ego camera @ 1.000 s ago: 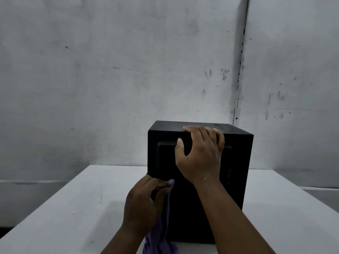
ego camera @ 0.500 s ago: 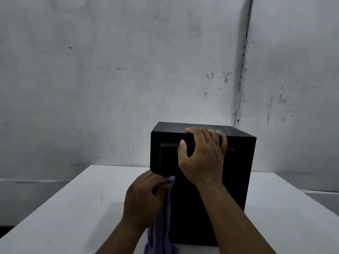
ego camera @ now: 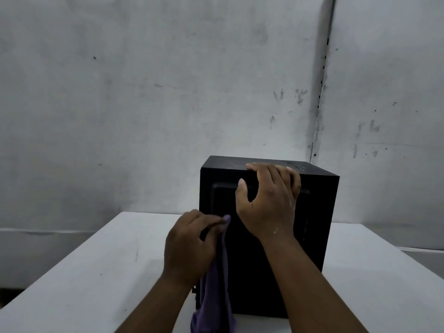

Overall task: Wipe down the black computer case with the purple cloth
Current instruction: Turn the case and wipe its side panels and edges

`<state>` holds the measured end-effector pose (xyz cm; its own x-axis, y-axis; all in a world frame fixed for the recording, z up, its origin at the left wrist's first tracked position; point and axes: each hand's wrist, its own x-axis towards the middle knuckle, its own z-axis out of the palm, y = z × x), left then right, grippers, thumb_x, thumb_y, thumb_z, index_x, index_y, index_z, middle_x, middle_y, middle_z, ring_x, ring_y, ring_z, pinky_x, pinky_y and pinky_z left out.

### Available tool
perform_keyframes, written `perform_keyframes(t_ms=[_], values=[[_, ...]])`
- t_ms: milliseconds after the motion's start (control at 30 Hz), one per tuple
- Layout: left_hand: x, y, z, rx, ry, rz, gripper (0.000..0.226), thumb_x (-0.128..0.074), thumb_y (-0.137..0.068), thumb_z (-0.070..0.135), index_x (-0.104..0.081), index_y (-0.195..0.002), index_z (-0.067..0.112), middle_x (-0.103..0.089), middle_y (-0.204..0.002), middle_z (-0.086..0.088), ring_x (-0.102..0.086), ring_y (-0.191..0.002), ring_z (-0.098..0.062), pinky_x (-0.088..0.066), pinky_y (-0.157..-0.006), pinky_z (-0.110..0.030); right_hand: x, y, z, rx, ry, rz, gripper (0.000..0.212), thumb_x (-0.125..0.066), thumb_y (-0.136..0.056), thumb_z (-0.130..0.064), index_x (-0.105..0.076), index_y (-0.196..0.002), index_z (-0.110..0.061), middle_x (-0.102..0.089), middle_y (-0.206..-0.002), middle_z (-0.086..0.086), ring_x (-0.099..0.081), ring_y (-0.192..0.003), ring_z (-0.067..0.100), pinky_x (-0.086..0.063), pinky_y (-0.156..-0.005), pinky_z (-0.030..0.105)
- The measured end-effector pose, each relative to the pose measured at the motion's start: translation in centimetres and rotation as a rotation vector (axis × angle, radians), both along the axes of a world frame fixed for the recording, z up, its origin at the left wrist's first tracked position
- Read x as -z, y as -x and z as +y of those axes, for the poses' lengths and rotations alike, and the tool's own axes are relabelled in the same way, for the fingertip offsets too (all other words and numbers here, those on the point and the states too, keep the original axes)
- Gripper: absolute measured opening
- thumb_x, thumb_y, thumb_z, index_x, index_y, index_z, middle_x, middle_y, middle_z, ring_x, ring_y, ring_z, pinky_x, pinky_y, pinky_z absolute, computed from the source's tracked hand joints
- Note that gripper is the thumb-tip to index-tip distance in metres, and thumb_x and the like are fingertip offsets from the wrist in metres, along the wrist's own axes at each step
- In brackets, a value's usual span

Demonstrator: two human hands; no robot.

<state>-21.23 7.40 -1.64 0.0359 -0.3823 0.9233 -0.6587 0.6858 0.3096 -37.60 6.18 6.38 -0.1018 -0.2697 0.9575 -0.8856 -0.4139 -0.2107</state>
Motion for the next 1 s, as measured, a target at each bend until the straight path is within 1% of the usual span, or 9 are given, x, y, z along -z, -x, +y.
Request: perform_keyframes(t_ms=[133, 300, 400, 500, 633, 733, 833, 933, 1000], values=[[-0.9, 0.5, 0.2, 0.01, 0.008, 0.07, 0.011, -0.077, -0.093, 0.032, -0.081, -0.097, 0.022, -0.069, -0.086, 0.012, -0.065, -0.077, -0.003, -0.054, -0.067, -0.022, 0.0, 0.1, 0.0, -0.02, -0.003, 0.009, 0.034, -0.062, -0.087, -0.037, -0.068, -0.116, -0.02, -0.069, -0.11, -0.007, -0.056, -0.119, 0.021, -0.027, -0.119, 0.047], [0.4, 0.4, 1.3, -0.005, -0.245, -0.149, 0.033, -0.058, -0.096, 0.059, -0.08, -0.095, 0.034, -0.068, -0.087, 0.02, -0.064, -0.077, 0.0, -0.056, -0.067, -0.026, 1.5, -0.1, 1.4, -0.076, 0.055, -0.021, 0.031, -0.065, -0.092, -0.027, -0.07, -0.12, -0.016, -0.067, -0.127, 0.0, -0.052, -0.135, 0.025, -0.03, -0.121, 0.051], [-1.5, 0.6, 2.2, 0.082, -0.366, 0.065, 0.013, -0.071, -0.09, 0.043, -0.081, -0.095, 0.036, -0.074, -0.086, 0.021, -0.068, -0.081, 0.005, -0.056, -0.075, -0.017, 5.3, -1.4, 3.9, -0.17, 0.13, -0.09, 0.02, -0.067, -0.095, -0.021, -0.073, -0.112, -0.014, -0.066, -0.126, 0.003, -0.057, -0.128, 0.025, -0.044, -0.108, 0.047], [-4.1, 1.4, 3.0, 0.258, -0.466, 0.355, 0.011, -0.079, -0.09, 0.024, -0.081, -0.097, 0.032, -0.078, -0.087, 0.02, -0.073, -0.083, 0.002, -0.057, -0.076, -0.015, 8.4, -3.2, 5.7, -0.393, 0.009, -0.218, 0.021, -0.063, -0.099, -0.022, -0.065, -0.12, -0.023, -0.061, -0.122, -0.007, -0.059, -0.117, 0.009, -0.052, -0.096, 0.03], [-5.9, 2.2, 3.9, 0.412, -0.55, 0.372, 0.013, -0.075, -0.092, 0.018, -0.08, -0.1, 0.027, -0.079, -0.091, 0.012, -0.075, -0.088, -0.004, -0.061, -0.08, -0.023, 8.6, -3.4, 5.9, -0.516, -0.052, -0.396, 0.023, -0.065, -0.1, -0.019, -0.064, -0.122, -0.026, -0.065, -0.115, -0.015, -0.065, -0.107, 0.004, -0.053, -0.087, 0.016], [-6.5, 2.0, 3.8, 0.414, -0.471, 0.37, 0.012, -0.074, -0.094, 0.015, -0.08, -0.099, 0.024, -0.078, -0.092, 0.013, -0.074, -0.088, -0.004, -0.059, -0.078, -0.019, 7.0, -2.4, 5.4, -0.476, 0.002, -0.389, 0.022, -0.071, -0.096, -0.011, -0.07, -0.117, -0.017, -0.07, -0.109, -0.01, -0.067, -0.102, 0.002, -0.054, -0.088, 0.018], [-7.1, 1.6, 2.5, 0.081, -0.149, 0.289, 0.017, -0.074, -0.093, 0.017, -0.072, -0.1, 0.032, -0.07, -0.099, 0.018, -0.062, -0.094, -0.006, -0.045, -0.074, -0.014, 4.8, -0.8, 3.8, -0.31, 0.126, -0.376, 0.02, -0.074, -0.092, -0.006, -0.074, -0.112, -0.007, -0.07, -0.102, 0.0, -0.064, -0.093, 0.003, -0.046, -0.089, 0.008], [-7.5, 1.4, 0.3, -0.07, -0.001, 0.142, 0.026, -0.069, -0.096, 0.019, -0.067, -0.12, 0.028, -0.061, -0.125, 0.011, -0.051, -0.117, -0.01, -0.043, -0.093, -0.02, 3.6, 0.1, 2.2, -0.173, 0.178, -0.36, 0.023, -0.075, -0.093, -0.004, -0.076, -0.116, -0.002, -0.067, -0.097, 0.007, -0.058, -0.086, 0.006, -0.042, -0.086, 0.004], [-7.6, 1.3, -1.2, -0.074, -0.026, 0.077, 0.031, -0.064, -0.099, 0.025, -0.065, -0.13, 0.024, -0.056, -0.14, 0.006, -0.046, -0.13, -0.012, -0.04, -0.106, -0.023, 4.2, -0.6, 2.0, -0.2, 0.153, -0.276, 0.024, -0.072, -0.095, -0.005, -0.075, -0.119, -0.003, -0.063, -0.096, 0.007, -0.056, -0.082, 0.007, -0.048, -0.078, 0.01]])
